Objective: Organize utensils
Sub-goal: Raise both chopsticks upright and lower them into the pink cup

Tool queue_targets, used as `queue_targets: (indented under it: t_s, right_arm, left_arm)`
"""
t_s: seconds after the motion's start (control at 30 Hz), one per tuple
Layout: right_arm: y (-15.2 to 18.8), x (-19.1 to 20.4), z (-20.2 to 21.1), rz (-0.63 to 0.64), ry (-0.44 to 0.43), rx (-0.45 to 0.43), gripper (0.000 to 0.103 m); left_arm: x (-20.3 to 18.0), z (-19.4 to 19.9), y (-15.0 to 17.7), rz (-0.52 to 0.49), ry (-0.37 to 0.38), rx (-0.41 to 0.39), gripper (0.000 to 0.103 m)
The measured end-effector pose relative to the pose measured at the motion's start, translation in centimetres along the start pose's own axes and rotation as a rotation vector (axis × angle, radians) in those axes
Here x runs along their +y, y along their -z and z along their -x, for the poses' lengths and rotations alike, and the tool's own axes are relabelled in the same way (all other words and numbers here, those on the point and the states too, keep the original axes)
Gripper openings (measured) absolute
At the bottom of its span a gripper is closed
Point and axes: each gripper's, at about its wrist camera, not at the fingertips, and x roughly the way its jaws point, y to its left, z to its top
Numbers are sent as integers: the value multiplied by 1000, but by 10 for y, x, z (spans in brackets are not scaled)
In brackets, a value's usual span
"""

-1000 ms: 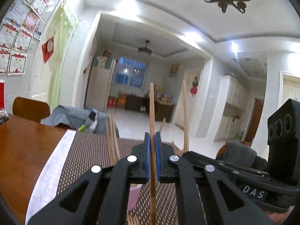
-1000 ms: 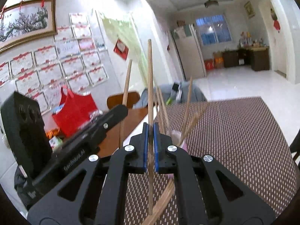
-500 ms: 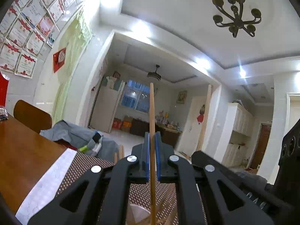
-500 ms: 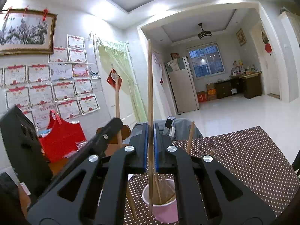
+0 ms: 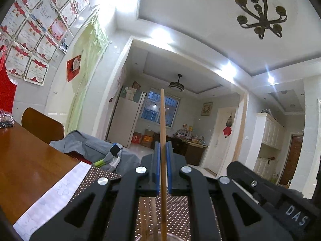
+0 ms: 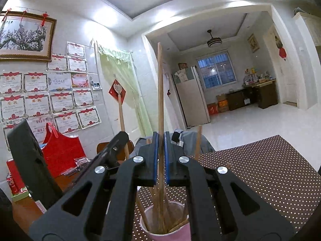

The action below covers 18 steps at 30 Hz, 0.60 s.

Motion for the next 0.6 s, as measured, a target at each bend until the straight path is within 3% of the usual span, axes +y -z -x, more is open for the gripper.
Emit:
queue_targets:
  t_s: [0.33,0.4,0.53,0.6]
  right_arm:
    - [5,-1,-2,31,10,2,6]
    - [6,0,0,40,14,-3,6]
    - [8,4,1,50,18,0,6]
    - [8,7,2,48,15,4,6]
  left_arm:
    - [4,0,14,1,-6,90,8]
    - [5,3,14,-3,-15,97,24]
    - [7,12,9,-5,-35,124,25]
    - [6,17,4,-15,-55,141,31]
